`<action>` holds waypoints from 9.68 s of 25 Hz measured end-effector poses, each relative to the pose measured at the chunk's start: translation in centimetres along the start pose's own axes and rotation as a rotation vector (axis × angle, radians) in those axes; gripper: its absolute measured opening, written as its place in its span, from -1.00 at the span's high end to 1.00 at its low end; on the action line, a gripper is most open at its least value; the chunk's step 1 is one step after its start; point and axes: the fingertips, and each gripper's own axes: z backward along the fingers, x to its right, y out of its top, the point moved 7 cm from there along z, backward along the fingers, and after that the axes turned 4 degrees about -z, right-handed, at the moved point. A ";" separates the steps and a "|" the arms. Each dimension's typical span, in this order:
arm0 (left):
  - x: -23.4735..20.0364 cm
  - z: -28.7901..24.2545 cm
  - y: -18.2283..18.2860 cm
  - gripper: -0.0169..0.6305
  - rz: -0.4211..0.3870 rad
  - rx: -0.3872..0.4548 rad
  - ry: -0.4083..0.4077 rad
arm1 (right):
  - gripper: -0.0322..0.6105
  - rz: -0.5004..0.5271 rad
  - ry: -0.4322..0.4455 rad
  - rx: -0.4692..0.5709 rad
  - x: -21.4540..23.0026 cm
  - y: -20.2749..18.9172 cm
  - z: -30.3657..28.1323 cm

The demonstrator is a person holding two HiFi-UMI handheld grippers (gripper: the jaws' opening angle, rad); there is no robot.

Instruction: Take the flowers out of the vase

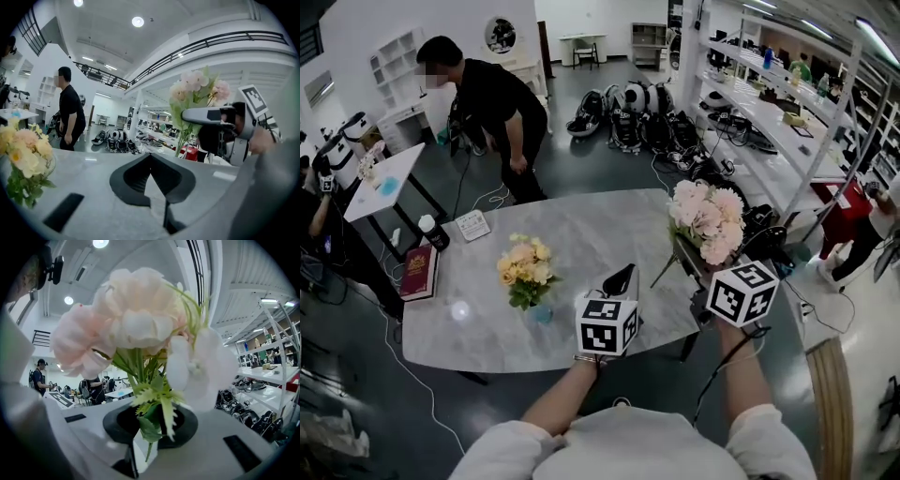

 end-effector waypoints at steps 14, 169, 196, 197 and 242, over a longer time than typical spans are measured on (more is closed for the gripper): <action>6.6 -4.1 -6.6 0.92 0.003 -0.146 -0.107 | 0.72 -0.169 -0.132 -0.174 6.5 -7.5 3.8; 0.2 3.0 -5.6 0.92 -0.002 -0.059 -0.070 | 0.85 -0.258 -0.538 -0.249 -0.4 -14.9 2.6; -4.3 6.4 -4.3 0.92 -0.006 -0.073 -0.062 | 0.86 -0.253 -0.554 -0.230 -6.8 -15.0 1.8; -4.2 6.3 -4.4 0.92 -0.003 -0.079 -0.066 | 0.86 -0.253 -0.559 -0.227 -6.7 -14.9 2.1; -13.9 13.4 -8.8 0.91 0.068 -0.093 0.169 | 0.86 -0.246 -0.178 -0.253 -15.9 -12.9 -9.4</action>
